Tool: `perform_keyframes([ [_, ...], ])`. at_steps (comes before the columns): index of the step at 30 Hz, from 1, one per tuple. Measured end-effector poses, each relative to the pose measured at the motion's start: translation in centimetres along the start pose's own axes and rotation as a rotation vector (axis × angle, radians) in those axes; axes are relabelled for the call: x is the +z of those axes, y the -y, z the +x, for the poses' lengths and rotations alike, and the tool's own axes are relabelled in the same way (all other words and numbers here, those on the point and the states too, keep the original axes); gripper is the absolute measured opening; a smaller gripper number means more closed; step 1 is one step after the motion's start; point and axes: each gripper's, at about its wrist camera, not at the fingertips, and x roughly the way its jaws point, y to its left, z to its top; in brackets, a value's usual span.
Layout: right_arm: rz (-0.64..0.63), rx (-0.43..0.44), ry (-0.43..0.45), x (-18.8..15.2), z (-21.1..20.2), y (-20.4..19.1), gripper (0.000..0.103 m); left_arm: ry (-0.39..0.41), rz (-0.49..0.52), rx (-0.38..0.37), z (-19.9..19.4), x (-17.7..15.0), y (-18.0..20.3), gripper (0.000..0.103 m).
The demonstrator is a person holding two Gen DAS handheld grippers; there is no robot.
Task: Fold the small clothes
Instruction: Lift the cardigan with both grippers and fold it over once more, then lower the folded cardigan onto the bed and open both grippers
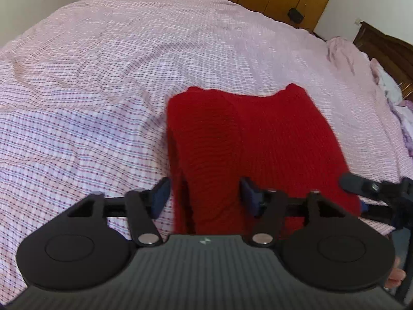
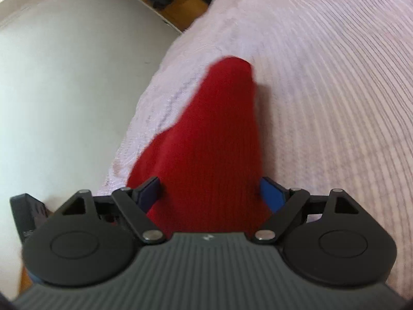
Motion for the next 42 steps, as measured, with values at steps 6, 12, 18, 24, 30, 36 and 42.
perform_keyframes([
  [6, 0.059, 0.075, -0.035, -0.5, 0.0, 2.7, 0.098, -0.003, -0.117, -0.072, 1.1, -0.9, -2.2, 0.082],
  [12, 0.085, 0.136, -0.106, -0.4, 2.9, 2.3, 0.103, -0.072, -0.293, -0.317, 3.2, -2.1, -3.5, 0.073],
  [18, 0.037, 0.136, -0.081, 0.0, 0.5, -0.1, 0.077, -0.051, -0.271, -0.351, 1.0, -2.5, -2.6, 0.063],
  [24, -0.041, 0.113, -0.032, 0.5, -5.2, -2.1, 0.076, -0.034, -0.200, -0.435, -3.3, -3.8, 2.4, 0.063],
  [30, -0.014, 0.023, 0.000, -2.5, -13.5, -1.4, 0.076, -0.111, -0.191, -0.521, -5.9, -8.5, 7.4, 0.063],
  [36, 0.021, -0.087, -0.055, -6.0, -16.3, 1.5, 0.076, -0.101, -0.135, -0.394, -7.6, -14.3, 10.2, 0.063],
  [42, -0.066, -0.156, 0.017, -7.7, -17.5, 1.9, 0.074, -0.049, -0.141, -0.303, -8.5, -17.0, 10.0, 0.064],
])
